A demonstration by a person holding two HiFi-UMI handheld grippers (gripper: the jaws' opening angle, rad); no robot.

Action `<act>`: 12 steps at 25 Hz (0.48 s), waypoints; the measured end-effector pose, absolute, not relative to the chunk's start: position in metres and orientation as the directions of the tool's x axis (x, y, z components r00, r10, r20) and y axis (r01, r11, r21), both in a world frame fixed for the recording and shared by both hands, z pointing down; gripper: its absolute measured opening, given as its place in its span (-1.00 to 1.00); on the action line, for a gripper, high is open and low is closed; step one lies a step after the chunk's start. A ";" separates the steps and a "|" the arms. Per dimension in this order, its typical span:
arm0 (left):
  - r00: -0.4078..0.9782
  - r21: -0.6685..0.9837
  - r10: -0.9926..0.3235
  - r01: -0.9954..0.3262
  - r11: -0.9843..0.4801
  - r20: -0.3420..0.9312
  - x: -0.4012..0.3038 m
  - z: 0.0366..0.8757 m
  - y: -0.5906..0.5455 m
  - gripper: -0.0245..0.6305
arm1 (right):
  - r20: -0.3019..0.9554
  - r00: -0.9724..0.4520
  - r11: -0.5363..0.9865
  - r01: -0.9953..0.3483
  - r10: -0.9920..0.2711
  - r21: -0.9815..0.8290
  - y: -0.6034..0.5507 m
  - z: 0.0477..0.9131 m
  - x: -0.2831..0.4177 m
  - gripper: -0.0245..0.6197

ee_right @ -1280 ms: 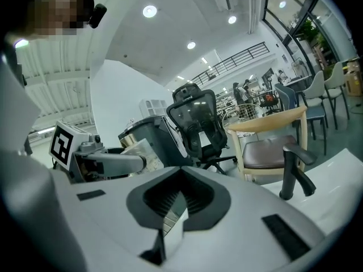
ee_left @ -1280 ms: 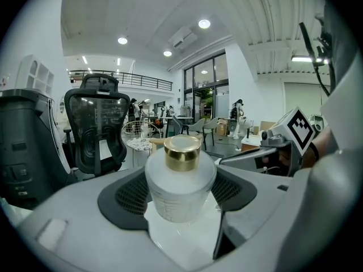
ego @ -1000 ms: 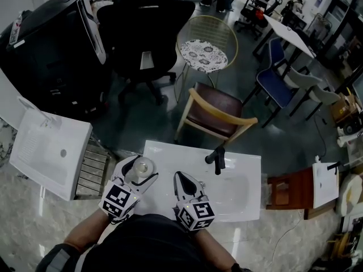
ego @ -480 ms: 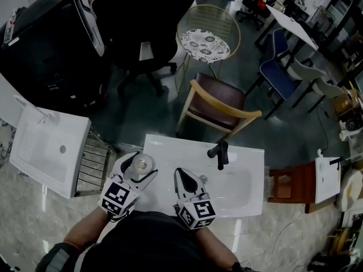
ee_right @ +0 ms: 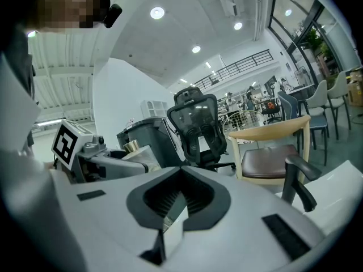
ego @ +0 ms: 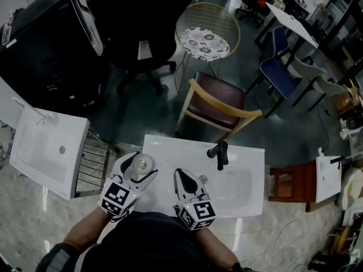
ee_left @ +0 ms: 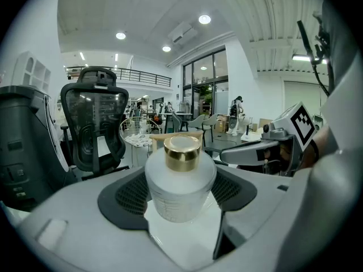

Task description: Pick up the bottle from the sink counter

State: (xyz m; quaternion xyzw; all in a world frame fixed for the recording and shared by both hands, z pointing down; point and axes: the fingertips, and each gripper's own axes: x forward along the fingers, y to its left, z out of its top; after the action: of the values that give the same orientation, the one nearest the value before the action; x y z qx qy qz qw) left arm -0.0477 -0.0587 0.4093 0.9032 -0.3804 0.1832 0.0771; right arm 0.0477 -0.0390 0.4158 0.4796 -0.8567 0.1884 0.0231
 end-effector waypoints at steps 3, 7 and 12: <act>0.644 -0.003 -0.657 -0.713 -0.701 0.392 -0.047 0.409 -0.060 0.10 | 0.219 -0.536 0.467 -0.832 -0.815 -0.301 -0.039 0.415 0.048 -0.90; 0.642 -0.002 -0.657 -0.714 -0.700 0.394 -0.048 0.411 -0.060 0.10 | 0.220 -0.531 0.462 -0.835 -0.818 -0.298 -0.037 0.416 0.050 -0.90; 0.645 -0.001 -0.655 -0.712 -0.702 0.393 -0.046 0.413 -0.059 0.10 | 0.223 -0.526 0.455 -0.838 -0.821 -0.300 -0.034 0.419 0.052 -0.90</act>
State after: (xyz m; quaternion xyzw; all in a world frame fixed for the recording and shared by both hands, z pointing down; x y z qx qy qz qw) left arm -0.0464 -0.0589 0.4130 0.9037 -0.3782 0.1854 0.0771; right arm 0.0522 -0.0339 0.4190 0.4864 -0.8527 0.1890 0.0230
